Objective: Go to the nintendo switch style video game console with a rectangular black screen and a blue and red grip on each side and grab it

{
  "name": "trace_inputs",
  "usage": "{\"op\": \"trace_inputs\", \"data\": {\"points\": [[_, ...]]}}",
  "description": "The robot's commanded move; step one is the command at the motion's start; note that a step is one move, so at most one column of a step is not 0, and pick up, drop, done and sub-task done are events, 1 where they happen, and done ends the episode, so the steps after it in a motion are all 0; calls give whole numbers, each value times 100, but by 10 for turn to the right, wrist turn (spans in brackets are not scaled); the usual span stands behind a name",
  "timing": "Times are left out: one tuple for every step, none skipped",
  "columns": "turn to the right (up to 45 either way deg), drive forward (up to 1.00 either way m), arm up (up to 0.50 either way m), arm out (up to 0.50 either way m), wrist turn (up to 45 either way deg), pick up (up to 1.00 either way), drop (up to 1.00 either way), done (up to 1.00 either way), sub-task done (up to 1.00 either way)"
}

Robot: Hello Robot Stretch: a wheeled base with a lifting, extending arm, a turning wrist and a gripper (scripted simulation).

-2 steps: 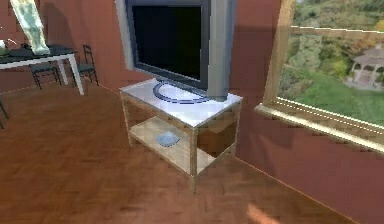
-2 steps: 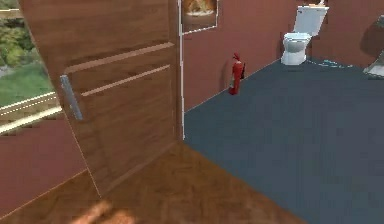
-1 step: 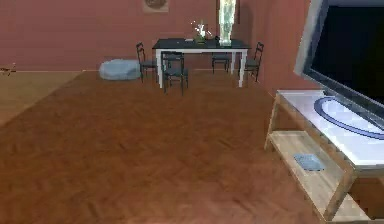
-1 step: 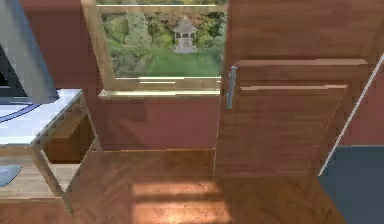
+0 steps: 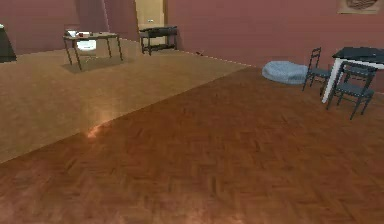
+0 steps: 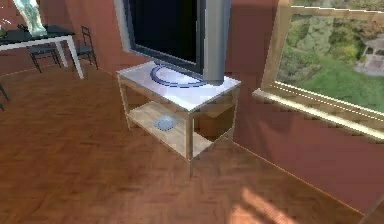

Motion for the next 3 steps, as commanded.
{"op": "trace_inputs", "data": {"points": [[0,35,0,0,0,0,0,0,0],[-210,0,0,0,0,0,0,0,0],[0,100,0,0,0,0,0,0,0]]}}
